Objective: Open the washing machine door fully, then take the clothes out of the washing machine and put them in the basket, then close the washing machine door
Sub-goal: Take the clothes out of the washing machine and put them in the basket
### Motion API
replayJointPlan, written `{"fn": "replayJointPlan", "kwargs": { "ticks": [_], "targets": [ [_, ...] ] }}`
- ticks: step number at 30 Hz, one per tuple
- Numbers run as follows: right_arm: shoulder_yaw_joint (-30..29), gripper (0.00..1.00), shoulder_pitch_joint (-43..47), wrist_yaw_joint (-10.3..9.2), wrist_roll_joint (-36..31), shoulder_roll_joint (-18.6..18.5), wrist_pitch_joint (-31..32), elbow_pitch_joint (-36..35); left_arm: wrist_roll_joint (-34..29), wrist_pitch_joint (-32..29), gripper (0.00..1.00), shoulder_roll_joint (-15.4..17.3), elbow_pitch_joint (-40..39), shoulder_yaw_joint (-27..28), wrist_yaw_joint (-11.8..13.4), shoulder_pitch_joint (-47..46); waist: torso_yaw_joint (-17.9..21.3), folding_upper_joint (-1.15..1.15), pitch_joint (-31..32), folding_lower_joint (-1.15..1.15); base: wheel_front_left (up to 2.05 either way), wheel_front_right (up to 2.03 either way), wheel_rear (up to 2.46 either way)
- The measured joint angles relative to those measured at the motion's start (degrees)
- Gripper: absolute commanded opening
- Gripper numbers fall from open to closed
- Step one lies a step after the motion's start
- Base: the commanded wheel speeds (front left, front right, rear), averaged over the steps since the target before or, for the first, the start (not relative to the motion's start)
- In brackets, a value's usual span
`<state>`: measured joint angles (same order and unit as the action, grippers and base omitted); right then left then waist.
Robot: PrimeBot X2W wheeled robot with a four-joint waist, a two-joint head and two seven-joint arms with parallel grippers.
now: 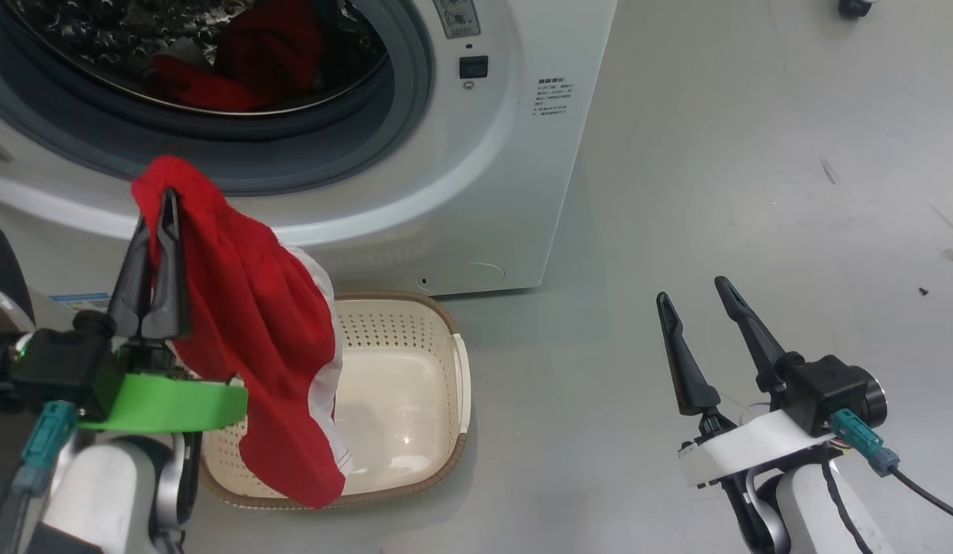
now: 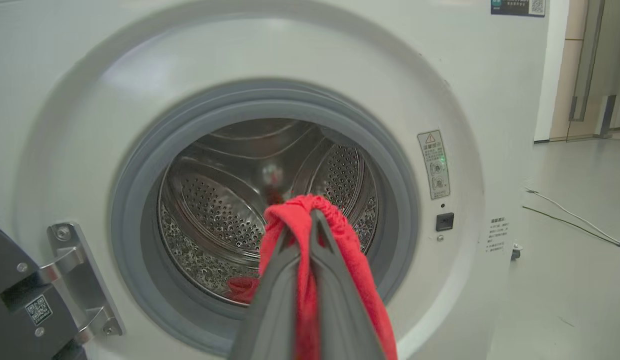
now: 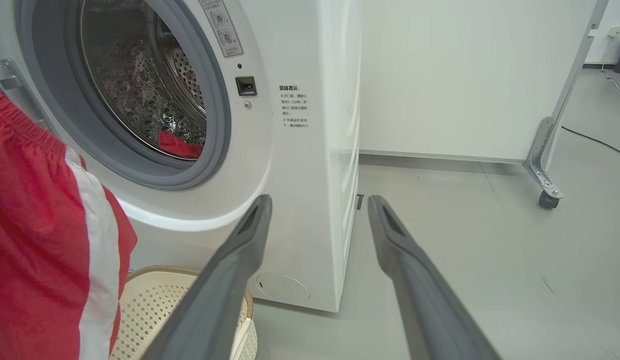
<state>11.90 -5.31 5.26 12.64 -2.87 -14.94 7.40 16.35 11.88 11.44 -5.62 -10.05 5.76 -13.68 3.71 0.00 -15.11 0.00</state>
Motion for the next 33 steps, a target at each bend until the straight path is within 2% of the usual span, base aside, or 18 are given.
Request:
{"fn": "replayJointPlan", "kwargs": {
  "ticks": [7, 15, 19, 33],
  "targets": [
    [0.4, 1.0, 0.0, 0.25, -0.6, 0.0, 0.0, -0.6, 1.3, -1.3, 0.0, -1.8, 3.6, -2.0, 0.0, 4.6, -0.3, 0.0, -1.5, 0.0, 0.0, 0.0, 0.0],
    [1.6, 1.0, -0.2, 0.73, -0.8, 0.0, 0.0, -1.6, 3.7, -3.7, 0.0, -3.3, 9.7, -4.0, -0.1, 5.2, 0.2, 0.0, -4.3, 0.0, 0.0, 0.0, 0.0],
    [1.7, 1.0, -0.5, 0.74, -0.8, 0.0, 0.0, -2.5, 3.7, -5.0, 0.0, -3.3, 13.1, -4.8, -1.0, 5.0, 0.7, 0.0, -6.4, 0.0, 0.0, 0.0, 0.0],
    [2.4, 1.0, -5.0, 0.82, -0.7, 0.0, 0.0, -5.6, 5.9, -8.8, 0.0, -3.1, 25.4, -3.7, -3.1, -4.6, 4.0, 0.0, -15.5, 0.0, 0.0, 0.0, 0.0]
  ]
}}
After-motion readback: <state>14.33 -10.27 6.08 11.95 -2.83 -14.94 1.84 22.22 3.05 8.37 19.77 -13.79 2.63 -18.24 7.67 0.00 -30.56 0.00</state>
